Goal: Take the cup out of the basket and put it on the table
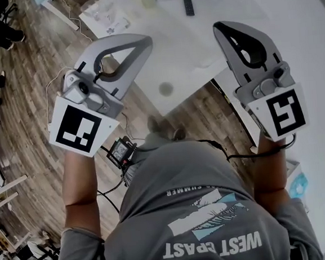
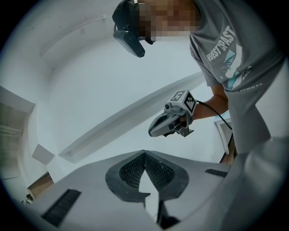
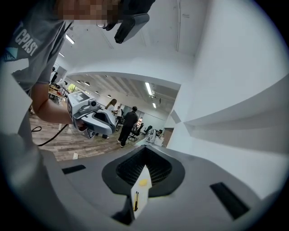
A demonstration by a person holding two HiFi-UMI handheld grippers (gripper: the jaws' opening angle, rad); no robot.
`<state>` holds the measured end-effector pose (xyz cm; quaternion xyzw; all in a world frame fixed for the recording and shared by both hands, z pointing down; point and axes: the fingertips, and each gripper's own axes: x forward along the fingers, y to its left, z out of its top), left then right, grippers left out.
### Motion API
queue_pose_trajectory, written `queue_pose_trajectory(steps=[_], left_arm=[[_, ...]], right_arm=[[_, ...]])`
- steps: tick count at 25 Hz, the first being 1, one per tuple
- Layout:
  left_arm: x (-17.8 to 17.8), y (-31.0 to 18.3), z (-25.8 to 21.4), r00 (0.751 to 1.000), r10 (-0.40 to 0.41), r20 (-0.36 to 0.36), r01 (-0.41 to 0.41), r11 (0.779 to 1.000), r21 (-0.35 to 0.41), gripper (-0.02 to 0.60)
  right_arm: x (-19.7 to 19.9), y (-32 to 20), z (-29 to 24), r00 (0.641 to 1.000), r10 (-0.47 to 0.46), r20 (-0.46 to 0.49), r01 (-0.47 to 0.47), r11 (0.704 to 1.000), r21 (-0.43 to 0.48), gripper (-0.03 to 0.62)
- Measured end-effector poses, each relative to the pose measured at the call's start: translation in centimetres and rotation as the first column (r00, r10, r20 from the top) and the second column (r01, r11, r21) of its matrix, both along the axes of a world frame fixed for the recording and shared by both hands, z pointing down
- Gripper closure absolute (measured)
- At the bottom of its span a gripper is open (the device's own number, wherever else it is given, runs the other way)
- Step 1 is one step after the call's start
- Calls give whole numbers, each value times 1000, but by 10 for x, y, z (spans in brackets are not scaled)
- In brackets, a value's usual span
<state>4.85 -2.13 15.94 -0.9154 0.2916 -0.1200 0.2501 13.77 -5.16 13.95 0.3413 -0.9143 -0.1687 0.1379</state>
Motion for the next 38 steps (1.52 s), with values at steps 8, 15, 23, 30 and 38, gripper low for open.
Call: queue_pose_trajectory(steps=[8,15,23,30,38], left_arm=[[-38,-39,14,999,40,-12,-40,999,-1,572],[-55,-75,23,999,34,-17,-34,999,-17,572],[-55,-111,34,1000,-25,-4,25,998,-60,572],[-46,-130,33,995,-94,35,96,992,-80,572],[-40,-138,37,985,-162,56,167,982,-90,572]], right_arm=[[-36,-39,15,999,21,-35,-21,1000,-11,582],[-50,-81,26,997,14,-75,-16,1000,-25,582],[-51,-127,38,997,-40,-60,36,998,-57,582],[-44,-159,44,994,-107,-29,104,991,-80,582],[-43,-191,63,982,-186,-43,181,978,-105,582]])
